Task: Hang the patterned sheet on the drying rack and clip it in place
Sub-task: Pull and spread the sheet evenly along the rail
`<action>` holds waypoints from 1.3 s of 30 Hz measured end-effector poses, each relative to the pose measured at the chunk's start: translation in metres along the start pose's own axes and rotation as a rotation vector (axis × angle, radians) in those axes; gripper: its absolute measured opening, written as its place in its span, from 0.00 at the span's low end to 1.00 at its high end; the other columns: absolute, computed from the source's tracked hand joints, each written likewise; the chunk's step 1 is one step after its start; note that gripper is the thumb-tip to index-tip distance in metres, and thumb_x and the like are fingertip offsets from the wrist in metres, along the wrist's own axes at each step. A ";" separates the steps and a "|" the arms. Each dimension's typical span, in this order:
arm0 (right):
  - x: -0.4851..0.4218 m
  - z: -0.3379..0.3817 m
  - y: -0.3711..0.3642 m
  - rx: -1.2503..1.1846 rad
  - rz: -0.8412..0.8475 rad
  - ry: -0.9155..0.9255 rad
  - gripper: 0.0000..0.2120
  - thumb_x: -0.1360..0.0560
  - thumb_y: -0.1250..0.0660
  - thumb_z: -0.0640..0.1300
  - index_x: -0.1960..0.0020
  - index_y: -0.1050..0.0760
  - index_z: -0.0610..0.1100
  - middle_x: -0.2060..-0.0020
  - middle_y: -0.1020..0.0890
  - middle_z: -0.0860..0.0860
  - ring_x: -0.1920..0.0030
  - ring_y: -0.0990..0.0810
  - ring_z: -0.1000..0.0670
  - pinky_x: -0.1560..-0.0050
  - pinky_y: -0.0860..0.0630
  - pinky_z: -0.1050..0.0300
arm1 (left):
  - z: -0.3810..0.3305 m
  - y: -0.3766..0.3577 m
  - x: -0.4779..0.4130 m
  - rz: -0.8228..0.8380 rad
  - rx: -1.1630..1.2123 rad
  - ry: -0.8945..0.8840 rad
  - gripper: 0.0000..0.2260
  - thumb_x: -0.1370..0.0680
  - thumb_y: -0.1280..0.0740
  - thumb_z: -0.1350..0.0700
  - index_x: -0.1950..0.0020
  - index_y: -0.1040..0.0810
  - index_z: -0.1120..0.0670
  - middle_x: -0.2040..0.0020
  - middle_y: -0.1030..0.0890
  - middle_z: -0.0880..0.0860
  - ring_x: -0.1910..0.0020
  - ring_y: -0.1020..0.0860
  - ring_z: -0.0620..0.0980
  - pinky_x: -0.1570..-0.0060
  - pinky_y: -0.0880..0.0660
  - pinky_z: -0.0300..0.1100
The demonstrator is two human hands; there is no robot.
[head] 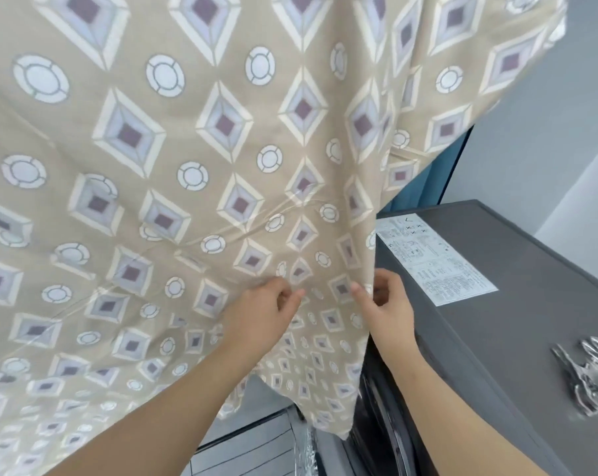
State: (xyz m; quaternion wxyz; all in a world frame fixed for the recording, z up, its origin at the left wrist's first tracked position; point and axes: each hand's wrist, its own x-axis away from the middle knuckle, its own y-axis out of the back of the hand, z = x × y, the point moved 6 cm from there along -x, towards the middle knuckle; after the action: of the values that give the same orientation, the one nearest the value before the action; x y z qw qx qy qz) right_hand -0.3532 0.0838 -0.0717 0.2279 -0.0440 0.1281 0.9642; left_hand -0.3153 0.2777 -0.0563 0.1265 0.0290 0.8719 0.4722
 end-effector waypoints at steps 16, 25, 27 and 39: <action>-0.095 0.154 0.031 -0.308 -0.272 0.214 0.04 0.22 0.40 0.53 0.55 0.29 0.55 0.55 0.23 0.56 0.53 0.24 0.53 0.48 0.27 0.54 | -0.135 0.159 -0.074 -0.423 0.279 -0.403 0.04 0.24 0.36 0.53 0.50 0.24 0.47 0.64 0.23 0.41 0.63 0.24 0.43 0.59 0.26 0.44; -0.131 0.238 0.045 -0.335 -0.391 0.347 0.05 0.23 0.38 0.51 0.50 0.29 0.50 0.48 0.23 0.50 0.50 0.24 0.53 0.45 0.27 0.56 | -0.188 0.239 -0.097 -0.886 0.149 -0.743 0.10 0.27 0.38 0.54 0.49 0.22 0.53 0.55 0.21 0.49 0.56 0.24 0.51 0.57 0.34 0.36; -0.137 0.257 0.048 -0.330 -0.427 0.395 0.05 0.23 0.38 0.50 0.49 0.29 0.50 0.45 0.24 0.49 0.50 0.25 0.55 0.46 0.29 0.60 | -0.199 0.248 -0.101 -0.958 0.119 -0.823 0.10 0.28 0.37 0.53 0.50 0.21 0.55 0.53 0.22 0.53 0.54 0.25 0.55 0.53 0.33 0.40; -0.152 0.379 0.051 -0.261 -0.407 0.631 0.08 0.23 0.38 0.46 0.45 0.30 0.52 0.43 0.25 0.47 0.44 0.25 0.52 0.40 0.29 0.56 | -0.243 0.301 -0.133 -1.112 0.020 -0.880 0.08 0.28 0.38 0.55 0.54 0.21 0.53 0.49 0.21 0.53 0.48 0.32 0.52 0.52 0.34 0.47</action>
State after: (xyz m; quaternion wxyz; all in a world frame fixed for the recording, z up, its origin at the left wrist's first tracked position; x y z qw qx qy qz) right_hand -0.2503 0.0757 0.3266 0.3565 -0.3912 0.0570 0.8466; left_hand -0.2679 0.2233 0.3459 0.6890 -0.2311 0.6298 0.2743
